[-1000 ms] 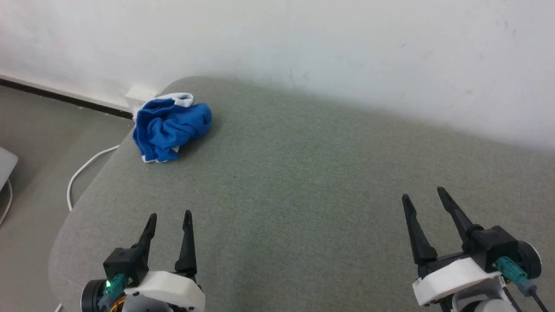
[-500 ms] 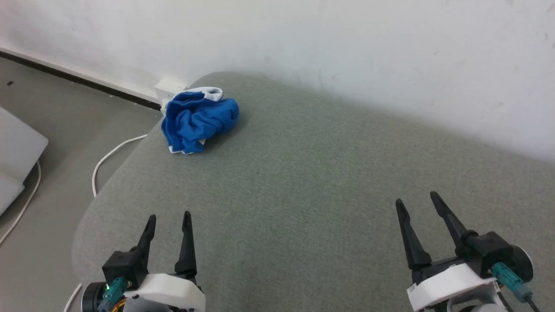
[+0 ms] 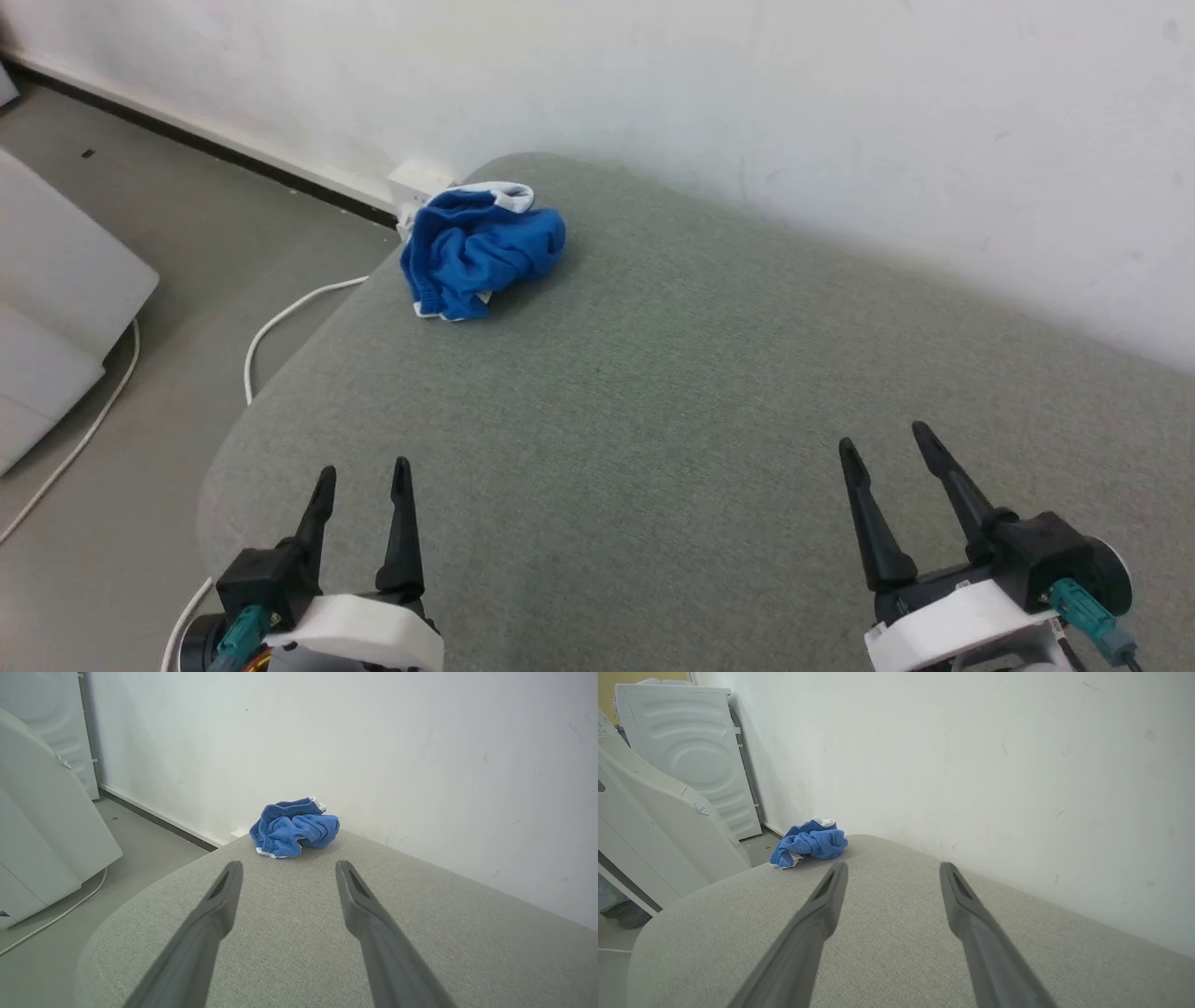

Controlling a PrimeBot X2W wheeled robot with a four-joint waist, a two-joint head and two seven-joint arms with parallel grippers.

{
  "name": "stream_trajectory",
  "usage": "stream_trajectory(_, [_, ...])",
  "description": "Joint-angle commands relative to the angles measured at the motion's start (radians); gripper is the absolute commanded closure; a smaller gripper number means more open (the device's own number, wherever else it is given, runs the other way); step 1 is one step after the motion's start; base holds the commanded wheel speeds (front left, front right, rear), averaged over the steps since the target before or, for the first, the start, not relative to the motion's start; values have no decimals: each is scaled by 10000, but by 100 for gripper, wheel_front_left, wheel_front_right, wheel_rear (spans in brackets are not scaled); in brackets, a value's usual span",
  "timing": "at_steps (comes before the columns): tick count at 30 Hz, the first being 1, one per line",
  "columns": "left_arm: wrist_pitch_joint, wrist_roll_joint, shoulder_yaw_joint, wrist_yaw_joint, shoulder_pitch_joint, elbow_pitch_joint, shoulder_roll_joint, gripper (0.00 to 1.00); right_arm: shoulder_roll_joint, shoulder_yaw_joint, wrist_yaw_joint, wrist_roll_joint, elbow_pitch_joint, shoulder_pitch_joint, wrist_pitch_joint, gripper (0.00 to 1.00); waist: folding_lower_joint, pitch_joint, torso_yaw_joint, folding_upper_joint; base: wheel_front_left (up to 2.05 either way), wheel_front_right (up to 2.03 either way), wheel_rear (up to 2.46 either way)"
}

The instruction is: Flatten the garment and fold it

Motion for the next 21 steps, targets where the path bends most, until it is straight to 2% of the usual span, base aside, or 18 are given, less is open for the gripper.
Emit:
stream_trajectory(1, [-107, -68, -24, 79, 134, 51, -47, 0, 33, 27, -8, 90, 57, 135, -98, 0, 0, -25, 128, 0, 0, 0, 0])
stream_trajectory(14, [-378, -382, -128, 146, 168, 73, -54, 0, 38, -35, -9, 110, 84, 141, -369, 0, 0, 229, 737, 0, 0, 0, 0])
stream_trajectory(17, [-440, -451, -111, 107, 48, 93, -55, 0, 40, -18, -9, -14, 57, 35, -431, 0, 0, 535, 674, 0, 0, 0, 0])
stream_trajectory(21, [-440, -493, -51, -52, -505, 263, -55, 0, 40, -21, -9, -379, -92, -247, -431, 0, 0, 1269, 221, 0, 0, 0, 0])
